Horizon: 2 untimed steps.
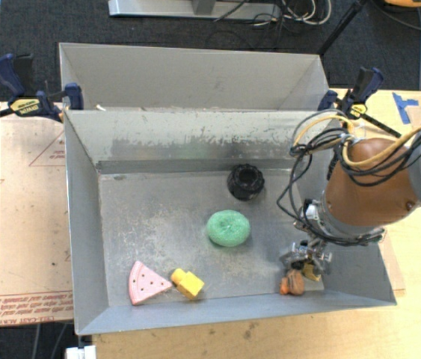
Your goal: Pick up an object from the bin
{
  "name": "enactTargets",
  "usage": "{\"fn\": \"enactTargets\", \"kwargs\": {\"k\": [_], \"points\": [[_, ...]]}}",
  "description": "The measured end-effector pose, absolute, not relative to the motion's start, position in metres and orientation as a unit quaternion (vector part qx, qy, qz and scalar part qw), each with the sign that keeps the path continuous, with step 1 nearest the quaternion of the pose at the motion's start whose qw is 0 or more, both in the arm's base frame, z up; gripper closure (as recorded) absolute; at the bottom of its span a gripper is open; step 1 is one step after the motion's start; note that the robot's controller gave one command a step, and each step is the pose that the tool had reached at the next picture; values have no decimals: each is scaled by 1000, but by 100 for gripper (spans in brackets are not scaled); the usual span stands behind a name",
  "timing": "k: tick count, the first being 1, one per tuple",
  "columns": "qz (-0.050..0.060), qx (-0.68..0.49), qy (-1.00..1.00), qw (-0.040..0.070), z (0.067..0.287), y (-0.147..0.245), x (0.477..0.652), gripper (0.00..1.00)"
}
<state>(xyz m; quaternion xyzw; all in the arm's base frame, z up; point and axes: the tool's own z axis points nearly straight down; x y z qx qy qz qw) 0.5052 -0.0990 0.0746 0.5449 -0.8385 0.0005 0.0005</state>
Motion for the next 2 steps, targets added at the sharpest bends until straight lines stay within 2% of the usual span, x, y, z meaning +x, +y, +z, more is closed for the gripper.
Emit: {"fn": "enactTargets", "kwargs": {"k": [1,2], "points": [[0,545,-839,1,78,-99,504,100],[-3,544,-839,1,97,-98,503,100]]}}
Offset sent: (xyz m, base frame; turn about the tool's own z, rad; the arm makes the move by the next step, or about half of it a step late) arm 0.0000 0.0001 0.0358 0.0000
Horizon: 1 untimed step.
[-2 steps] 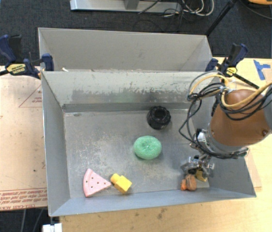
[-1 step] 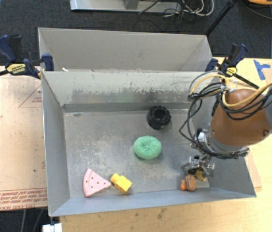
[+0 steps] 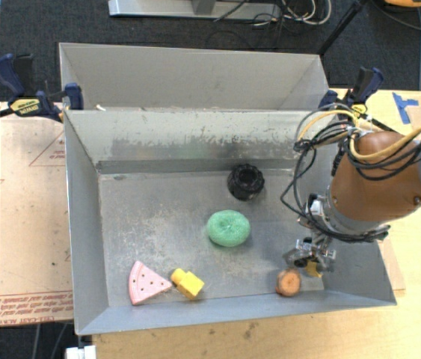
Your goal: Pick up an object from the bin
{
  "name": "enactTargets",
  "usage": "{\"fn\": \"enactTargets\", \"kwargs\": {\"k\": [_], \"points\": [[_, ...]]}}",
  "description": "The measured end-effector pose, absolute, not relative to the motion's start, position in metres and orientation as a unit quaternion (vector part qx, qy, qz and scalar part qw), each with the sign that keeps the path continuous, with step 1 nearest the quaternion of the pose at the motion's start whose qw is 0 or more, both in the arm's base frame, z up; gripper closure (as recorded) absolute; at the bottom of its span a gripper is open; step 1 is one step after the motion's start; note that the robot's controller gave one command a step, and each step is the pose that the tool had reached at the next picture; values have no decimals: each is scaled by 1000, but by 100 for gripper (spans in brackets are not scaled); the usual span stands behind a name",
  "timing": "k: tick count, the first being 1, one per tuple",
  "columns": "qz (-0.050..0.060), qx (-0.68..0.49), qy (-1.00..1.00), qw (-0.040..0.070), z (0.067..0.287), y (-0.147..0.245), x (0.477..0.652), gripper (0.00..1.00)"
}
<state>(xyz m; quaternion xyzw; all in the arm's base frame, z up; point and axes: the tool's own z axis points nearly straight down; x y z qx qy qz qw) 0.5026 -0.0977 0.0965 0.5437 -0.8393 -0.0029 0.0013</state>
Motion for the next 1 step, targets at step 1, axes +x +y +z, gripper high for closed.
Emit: {"fn": "enactTargets", "kwargs": {"k": [1], "points": [[-1,544,-839,0,112,-98,504,100]]}}
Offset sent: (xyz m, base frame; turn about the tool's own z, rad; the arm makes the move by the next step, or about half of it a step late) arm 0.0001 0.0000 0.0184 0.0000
